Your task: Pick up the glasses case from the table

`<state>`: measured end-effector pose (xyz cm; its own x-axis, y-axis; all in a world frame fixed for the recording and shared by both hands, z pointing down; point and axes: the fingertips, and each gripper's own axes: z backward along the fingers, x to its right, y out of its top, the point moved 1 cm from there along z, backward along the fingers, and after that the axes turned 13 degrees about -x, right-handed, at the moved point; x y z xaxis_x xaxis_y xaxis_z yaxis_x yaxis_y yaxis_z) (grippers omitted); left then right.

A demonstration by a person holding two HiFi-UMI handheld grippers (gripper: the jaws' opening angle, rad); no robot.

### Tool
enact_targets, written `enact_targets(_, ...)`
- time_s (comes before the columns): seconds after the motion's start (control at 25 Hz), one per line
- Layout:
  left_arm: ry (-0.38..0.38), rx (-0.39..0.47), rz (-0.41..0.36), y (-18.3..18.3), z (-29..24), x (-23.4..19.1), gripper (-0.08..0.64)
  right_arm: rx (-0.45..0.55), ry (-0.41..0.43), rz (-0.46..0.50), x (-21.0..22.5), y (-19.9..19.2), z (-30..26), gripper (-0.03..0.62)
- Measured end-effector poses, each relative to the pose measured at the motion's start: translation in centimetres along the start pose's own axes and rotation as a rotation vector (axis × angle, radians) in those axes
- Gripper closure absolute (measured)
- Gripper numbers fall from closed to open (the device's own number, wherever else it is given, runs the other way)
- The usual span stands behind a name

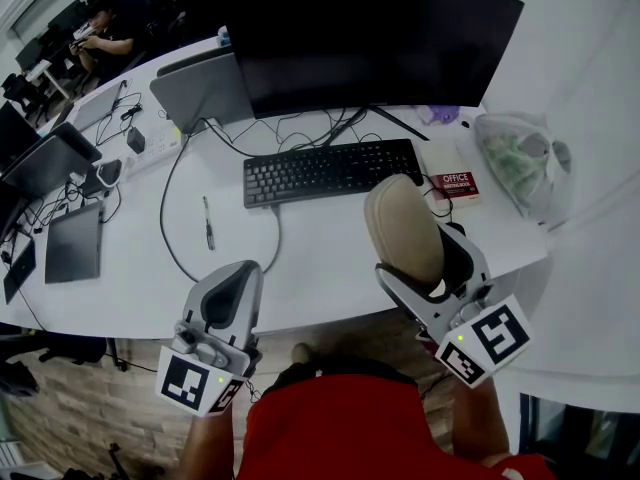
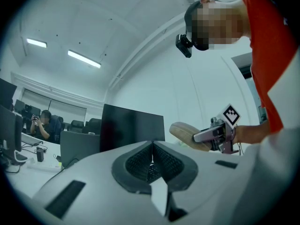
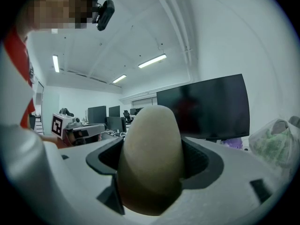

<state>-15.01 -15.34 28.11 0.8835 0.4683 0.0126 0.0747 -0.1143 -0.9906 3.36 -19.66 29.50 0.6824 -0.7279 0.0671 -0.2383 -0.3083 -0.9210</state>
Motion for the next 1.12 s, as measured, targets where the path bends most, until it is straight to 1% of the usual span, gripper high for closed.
enact_targets(0.24, 0.003, 0.003, 0.003, 0.12, 0.04, 0.03, 0.549, 0.033, 0.03, -0.011, -0.34, 0.4, 0.36, 0.216)
enact_targets(0.52, 0.005, 0.002, -0.001, 0.14, 0.2, 0.14, 0.549, 0.026, 0.02, 0.019, -0.63, 0.38, 0.29, 0.216)
enact_targets(1.12, 0.011, 0.005, 0.001, 0.09, 0.49, 0.05, 0.549, 0.02, 0.013, 0.013, -0.67, 0.05, 0.27, 0.216)
